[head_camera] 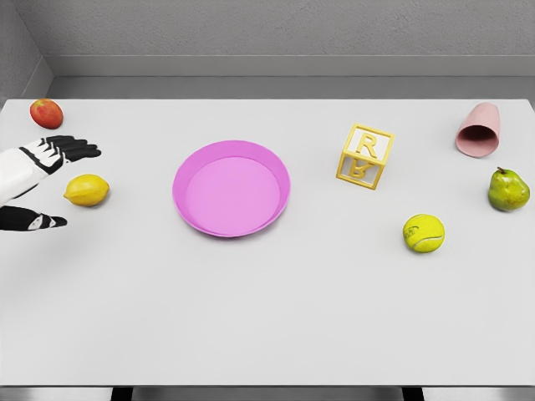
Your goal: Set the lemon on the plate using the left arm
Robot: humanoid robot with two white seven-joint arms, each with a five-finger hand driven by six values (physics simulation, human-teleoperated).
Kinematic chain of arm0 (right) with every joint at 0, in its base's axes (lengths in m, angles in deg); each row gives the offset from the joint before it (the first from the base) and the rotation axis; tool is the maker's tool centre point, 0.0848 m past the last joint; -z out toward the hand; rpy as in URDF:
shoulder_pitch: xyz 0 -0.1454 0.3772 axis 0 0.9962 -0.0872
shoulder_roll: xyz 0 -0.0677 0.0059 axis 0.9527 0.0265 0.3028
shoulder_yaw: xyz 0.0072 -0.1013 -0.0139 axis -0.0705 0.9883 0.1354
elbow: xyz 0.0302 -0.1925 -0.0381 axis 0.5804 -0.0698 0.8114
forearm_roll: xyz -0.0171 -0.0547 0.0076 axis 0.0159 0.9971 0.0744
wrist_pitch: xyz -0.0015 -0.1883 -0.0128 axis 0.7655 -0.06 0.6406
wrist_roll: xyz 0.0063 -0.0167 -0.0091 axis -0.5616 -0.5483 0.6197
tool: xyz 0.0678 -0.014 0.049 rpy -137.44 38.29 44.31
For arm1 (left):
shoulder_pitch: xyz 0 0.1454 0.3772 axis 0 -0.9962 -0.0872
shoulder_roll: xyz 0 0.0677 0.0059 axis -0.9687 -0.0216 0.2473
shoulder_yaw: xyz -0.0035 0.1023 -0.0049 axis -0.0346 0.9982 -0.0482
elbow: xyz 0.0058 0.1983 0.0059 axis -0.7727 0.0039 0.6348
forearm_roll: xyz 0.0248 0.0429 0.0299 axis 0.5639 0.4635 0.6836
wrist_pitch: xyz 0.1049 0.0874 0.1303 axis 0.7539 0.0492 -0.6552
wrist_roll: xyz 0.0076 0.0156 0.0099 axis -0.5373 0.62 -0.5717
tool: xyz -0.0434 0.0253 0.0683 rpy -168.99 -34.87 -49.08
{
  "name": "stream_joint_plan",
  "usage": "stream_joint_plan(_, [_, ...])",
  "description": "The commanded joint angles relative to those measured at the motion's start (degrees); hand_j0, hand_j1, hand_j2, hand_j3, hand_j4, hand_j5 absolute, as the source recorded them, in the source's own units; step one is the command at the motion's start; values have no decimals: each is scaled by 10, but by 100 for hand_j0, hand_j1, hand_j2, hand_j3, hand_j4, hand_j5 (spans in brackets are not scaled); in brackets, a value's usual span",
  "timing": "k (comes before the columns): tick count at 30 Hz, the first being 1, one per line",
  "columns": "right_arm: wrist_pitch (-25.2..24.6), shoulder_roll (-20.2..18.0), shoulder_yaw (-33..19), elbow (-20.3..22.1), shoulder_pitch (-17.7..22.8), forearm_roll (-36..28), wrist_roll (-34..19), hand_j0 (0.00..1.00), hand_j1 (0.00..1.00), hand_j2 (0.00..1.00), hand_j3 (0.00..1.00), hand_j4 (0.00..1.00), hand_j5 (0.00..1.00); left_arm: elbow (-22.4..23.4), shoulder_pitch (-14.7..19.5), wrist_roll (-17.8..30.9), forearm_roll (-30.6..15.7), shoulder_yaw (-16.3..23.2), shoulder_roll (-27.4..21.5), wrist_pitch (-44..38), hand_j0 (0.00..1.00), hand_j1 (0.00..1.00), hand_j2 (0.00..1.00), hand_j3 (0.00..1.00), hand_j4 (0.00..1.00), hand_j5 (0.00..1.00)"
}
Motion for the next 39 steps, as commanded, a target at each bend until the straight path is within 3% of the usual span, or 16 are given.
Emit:
stream_joint_plan(1, [0,0,-6,0,0,0,0,100,100,100,100,100,100,-2,0,-1,-4,0,0,-1,100,100,100,100,100,100])
stream_joint_plan(4, [0,0,1,0,2,0,0,100,100,100,100,100,100,1,-2,0,0,-1,0,-1,100,100,100,100,100,100])
stream_joint_plan(9, [-1,0,1,-1,1,0,0,100,100,100,100,100,100,31,6,83,6,-7,1,-1,100,100,100,100,100,100])
stream_joint_plan(11, [-1,0,1,0,2,0,0,100,100,100,100,100,100,56,9,123,7,-7,21,-1,100,100,100,100,100,100])
stream_joint_plan(13, [0,0,1,0,1,0,0,100,100,100,100,100,100,66,31,207,7,-1,73,-1,100,100,100,100,100,100])
stream_joint_plan(15, [-1,0,1,0,2,0,0,100,100,100,100,100,100,70,33,207,7,0,76,-1,100,100,100,100,100,100])
stream_joint_plan(17, [-1,0,1,0,2,0,0,100,100,100,100,100,100,115,59,207,-1,0,68,-1,100,100,100,100,100,100])
stream_joint_plan(22, [0,0,1,-1,1,0,0,100,100,100,100,100,100,140,92,207,5,30,67,-1,100,100,100,100,100,100])
stream_joint_plan(26, [-1,0,1,0,2,0,0,100,100,100,100,100,100,196,190,207,7,134,71,-1,100,100,100,100,100,100])
stream_joint_plan(27, [-1,0,1,0,1,0,0,100,100,100,100,100,100,205,198,207,7,146,74,-1,100,100,100,100,100,100])
stream_joint_plan(33, [-1,0,1,0,1,0,0,100,100,100,100,100,100,266,209,207,7,153,80,-1,100,100,100,100,100,100])
stream_joint_plan(39, [-1,0,1,0,2,0,0,100,100,100,100,100,100,309,258,207,25,158,116,-1,100,100,100,100,100,100])
